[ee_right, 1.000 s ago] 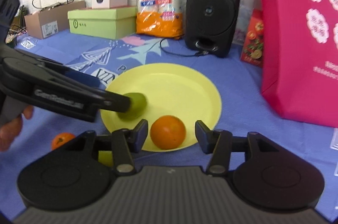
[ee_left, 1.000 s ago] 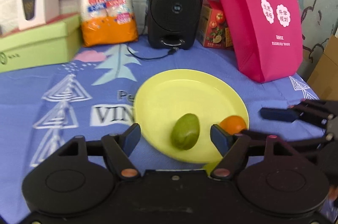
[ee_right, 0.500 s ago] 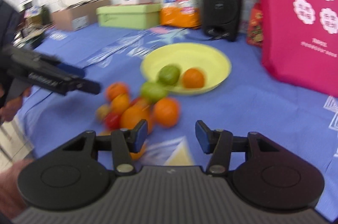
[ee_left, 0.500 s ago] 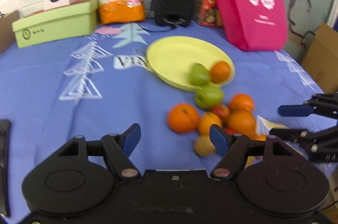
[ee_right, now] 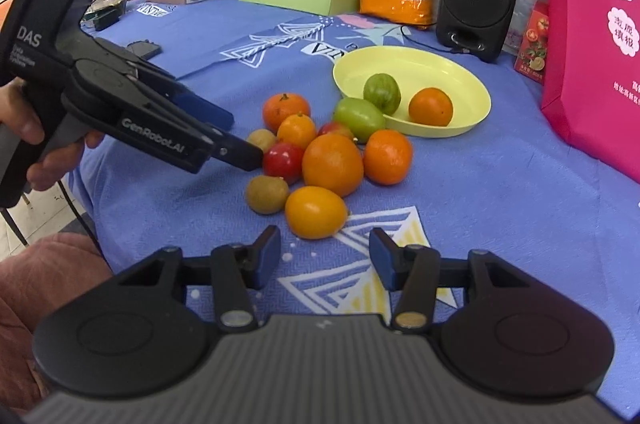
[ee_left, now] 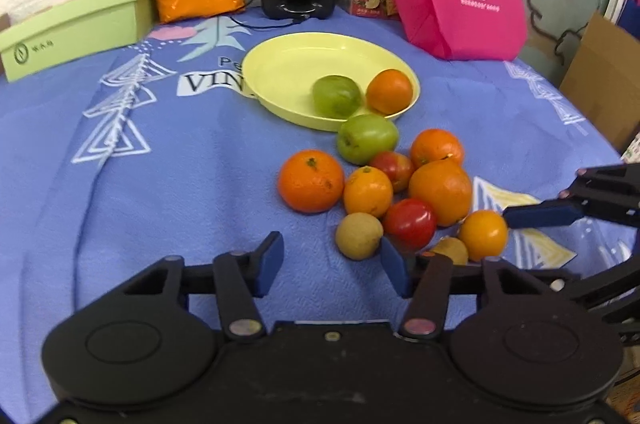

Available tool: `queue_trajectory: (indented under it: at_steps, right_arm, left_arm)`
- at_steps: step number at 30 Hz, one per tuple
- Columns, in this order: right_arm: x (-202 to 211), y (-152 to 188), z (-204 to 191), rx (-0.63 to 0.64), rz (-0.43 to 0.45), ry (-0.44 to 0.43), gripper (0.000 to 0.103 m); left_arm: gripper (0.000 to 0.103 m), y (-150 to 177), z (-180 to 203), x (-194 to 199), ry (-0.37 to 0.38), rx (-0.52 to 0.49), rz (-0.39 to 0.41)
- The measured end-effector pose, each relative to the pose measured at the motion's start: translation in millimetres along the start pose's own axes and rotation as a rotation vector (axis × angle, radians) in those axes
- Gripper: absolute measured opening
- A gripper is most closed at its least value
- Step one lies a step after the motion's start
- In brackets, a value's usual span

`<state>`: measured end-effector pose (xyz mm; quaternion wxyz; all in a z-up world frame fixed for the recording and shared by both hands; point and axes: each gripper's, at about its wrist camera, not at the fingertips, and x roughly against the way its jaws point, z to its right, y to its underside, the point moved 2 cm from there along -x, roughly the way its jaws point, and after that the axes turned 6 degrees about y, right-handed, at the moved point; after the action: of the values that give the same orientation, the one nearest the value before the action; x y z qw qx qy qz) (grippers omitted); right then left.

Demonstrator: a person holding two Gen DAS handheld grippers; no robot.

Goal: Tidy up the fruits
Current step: 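Return to the pile and grasp the small brown kiwi with the left tool, then grasp a yellow-orange fruit with the right tool while the left tool carries the kiwi to the plate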

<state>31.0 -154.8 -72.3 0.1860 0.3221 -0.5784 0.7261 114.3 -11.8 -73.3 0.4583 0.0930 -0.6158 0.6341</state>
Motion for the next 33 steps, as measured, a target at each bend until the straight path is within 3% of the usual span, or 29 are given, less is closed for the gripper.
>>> queue_trajectory:
  at_steps: [11,15,20,33]
  right_arm:
    - [-14,-6,-1,-0.009,0.008,-0.017,0.047]
    - [-15,-7,-1,-0.009,0.013,-0.023,0.043]
    - [-14,-7,-2,-0.011,0.014,-0.019,0.038]
    - [2,-6,2,-0.016,0.031,0.006,0.038]
  left_arm:
    - [0.048,-5,7,-11,-0.005,-0.056,-0.014]
    - [0.031,-5,10,-11,0.02,-0.071,-0.017]
    - [0.025,-6,9,-12,0.025,-0.06,-0.018]
    - [0.024,-6,15,16,0.036,-0.065,0.023]
